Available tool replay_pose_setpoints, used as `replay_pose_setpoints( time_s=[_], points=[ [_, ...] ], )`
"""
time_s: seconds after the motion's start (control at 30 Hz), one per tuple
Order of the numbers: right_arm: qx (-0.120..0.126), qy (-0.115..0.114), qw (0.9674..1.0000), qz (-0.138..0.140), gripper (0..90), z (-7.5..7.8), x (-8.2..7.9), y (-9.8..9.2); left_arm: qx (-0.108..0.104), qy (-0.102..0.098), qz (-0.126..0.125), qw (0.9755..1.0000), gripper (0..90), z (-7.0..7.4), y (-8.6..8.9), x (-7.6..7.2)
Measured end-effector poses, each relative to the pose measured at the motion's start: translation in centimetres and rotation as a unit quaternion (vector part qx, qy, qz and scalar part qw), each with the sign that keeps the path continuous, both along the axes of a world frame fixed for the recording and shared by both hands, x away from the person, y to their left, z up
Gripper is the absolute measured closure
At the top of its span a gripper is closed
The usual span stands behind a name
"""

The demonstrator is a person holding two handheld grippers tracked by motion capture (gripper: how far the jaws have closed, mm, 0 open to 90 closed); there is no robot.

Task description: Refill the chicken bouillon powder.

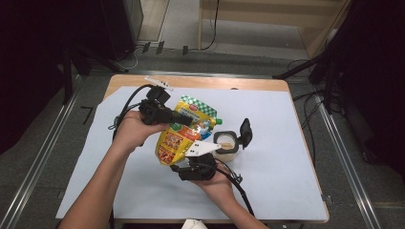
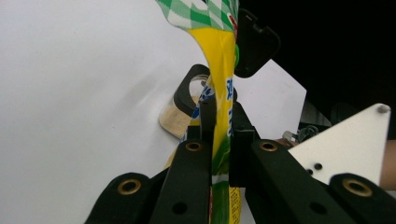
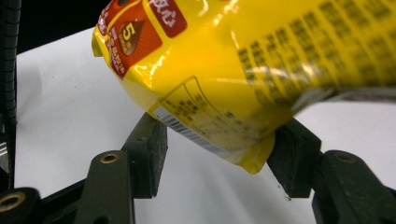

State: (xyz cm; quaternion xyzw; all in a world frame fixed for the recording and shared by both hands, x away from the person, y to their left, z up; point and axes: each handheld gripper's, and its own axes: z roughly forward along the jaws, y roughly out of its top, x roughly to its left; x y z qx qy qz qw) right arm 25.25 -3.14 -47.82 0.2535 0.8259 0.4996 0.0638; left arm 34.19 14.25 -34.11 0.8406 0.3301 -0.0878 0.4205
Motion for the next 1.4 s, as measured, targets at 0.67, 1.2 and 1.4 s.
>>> replay_pose_setpoints(
  time_s=[0.67, 1.2, 1.4],
  points=[
    [0.017, 0.004, 0.9995, -0.025, 43.2, 0.5, 0.8, -1.4, -0.049, -0.023, 0.011, 0.9985, 90.0, 1.6, 2.6, -0.4],
    [0.025, 0.014, 0.9988, -0.040, 43.8, 1.0, 1.5, -2.3, -0.062, -0.043, 0.046, 0.9961, 90.0, 2.3, 5.0, -0.3],
    [0.024, 0.011, 0.9992, -0.031, 43.9, 1.2, 1.5, -2.3, -0.053, -0.049, 0.065, 0.9953, 90.0, 2.0, 5.7, 0.0]
  ],
)
